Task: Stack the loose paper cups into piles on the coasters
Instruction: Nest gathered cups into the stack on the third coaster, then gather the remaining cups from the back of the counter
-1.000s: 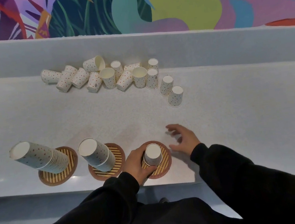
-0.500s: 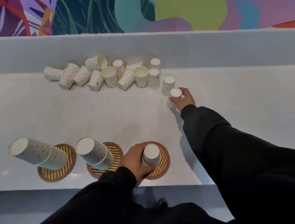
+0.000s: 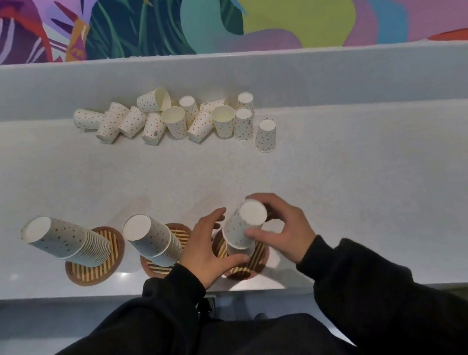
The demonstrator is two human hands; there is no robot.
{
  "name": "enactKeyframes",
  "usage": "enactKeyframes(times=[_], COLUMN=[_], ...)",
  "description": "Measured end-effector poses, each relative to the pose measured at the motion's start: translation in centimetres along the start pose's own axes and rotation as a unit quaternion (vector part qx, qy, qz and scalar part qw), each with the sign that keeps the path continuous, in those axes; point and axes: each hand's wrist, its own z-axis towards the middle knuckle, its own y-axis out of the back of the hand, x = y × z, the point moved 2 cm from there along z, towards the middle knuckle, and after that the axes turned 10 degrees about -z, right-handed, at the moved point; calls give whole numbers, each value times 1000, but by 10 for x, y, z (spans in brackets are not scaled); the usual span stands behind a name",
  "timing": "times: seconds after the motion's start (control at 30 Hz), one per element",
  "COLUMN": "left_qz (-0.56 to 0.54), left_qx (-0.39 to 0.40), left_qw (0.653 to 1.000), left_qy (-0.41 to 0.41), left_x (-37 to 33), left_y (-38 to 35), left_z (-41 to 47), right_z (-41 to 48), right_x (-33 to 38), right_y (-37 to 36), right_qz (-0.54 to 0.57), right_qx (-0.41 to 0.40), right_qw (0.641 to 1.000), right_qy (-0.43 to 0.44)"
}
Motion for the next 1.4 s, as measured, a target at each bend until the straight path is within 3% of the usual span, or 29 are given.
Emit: enactKeyframes(times=[0.17, 0.43, 0.73, 0.83, 0.97, 1.13, 1.23, 1.4], left_qz=[17, 13, 15, 13, -94, -192, -159, 22], left_qx=[-10, 20, 50, -9, -160, -191, -186, -127], left_qw=[999, 999, 996, 996, 982, 962, 968, 990], left_qy=[-33, 24, 74, 84, 24, -43, -47, -53], left_x=[-11, 14, 11, -3, -59, -138, -152, -153], left_y=[-5, -25, -20, -2, 30, 45, 44, 37], left_z=[-4, -2, -6, -7, 14, 90, 150, 224], right_z=[-13, -16, -8, 7, 48, 116, 156, 196], right_x=[-13, -37, -45, -43, -50, -41, -37, -47], right_y=[-29, -52, -39, -6, 42, 78, 88, 89], right_qz=[-16, -67, -43, 3, -12, -34, -50, -96], right_qx=[9, 36, 50, -11, -105, -152, -165, -139], right_qw=[1000, 995, 994, 994, 986, 978, 975, 970], right_qy=[-26, -70, -90, -111, -130, -141, -137, -173])
